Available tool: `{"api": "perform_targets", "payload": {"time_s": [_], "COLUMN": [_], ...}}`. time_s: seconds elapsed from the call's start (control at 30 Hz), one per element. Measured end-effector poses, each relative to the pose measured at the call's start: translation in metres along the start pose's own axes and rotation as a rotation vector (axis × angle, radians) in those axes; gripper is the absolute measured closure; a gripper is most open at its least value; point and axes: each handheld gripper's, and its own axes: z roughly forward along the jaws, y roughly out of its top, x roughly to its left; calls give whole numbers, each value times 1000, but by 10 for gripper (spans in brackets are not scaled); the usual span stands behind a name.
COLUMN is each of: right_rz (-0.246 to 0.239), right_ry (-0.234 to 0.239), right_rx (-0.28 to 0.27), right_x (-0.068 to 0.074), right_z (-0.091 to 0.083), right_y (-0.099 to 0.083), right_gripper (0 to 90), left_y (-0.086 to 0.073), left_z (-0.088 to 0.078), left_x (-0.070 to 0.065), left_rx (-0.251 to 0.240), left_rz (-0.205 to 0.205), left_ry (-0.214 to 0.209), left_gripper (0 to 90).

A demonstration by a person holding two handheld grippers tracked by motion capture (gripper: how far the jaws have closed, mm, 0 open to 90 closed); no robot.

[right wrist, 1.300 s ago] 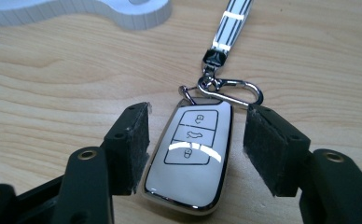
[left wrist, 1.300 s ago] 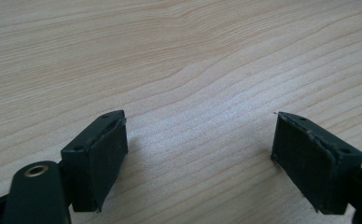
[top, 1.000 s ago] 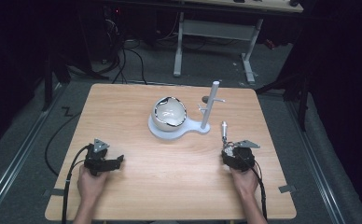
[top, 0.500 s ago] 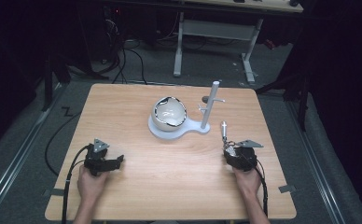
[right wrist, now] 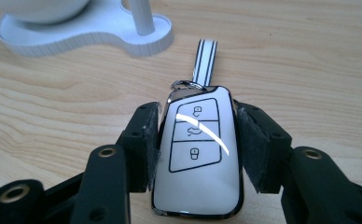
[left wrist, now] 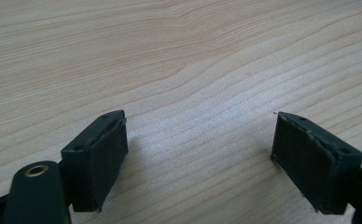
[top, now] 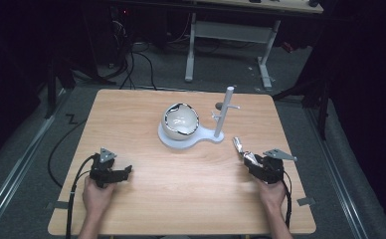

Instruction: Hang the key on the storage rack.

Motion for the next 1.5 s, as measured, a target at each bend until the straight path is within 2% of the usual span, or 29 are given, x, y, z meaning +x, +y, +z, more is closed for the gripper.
{"api": "perform_targets", "payload": {"time_s": [0.43, 1.13, 1.5], "right_rz": [-37, -61, -82], "right_ry": [19, 52, 74], "right_rx": [-86, -161, -184], "right_x": [0, 1, 4], "right_z": [-29, -52, -57], "right_y": [21, 43, 54], "right_gripper": [512, 513, 512], "left_y": [0, 0, 0], "left_z": [0, 0, 0], "left_x": [0, 0, 0], "left_rx": [0, 0, -2], "left_rz": [0, 0, 1], "left_ry": [0, 0, 1], "left_gripper": [187, 187, 187]}}
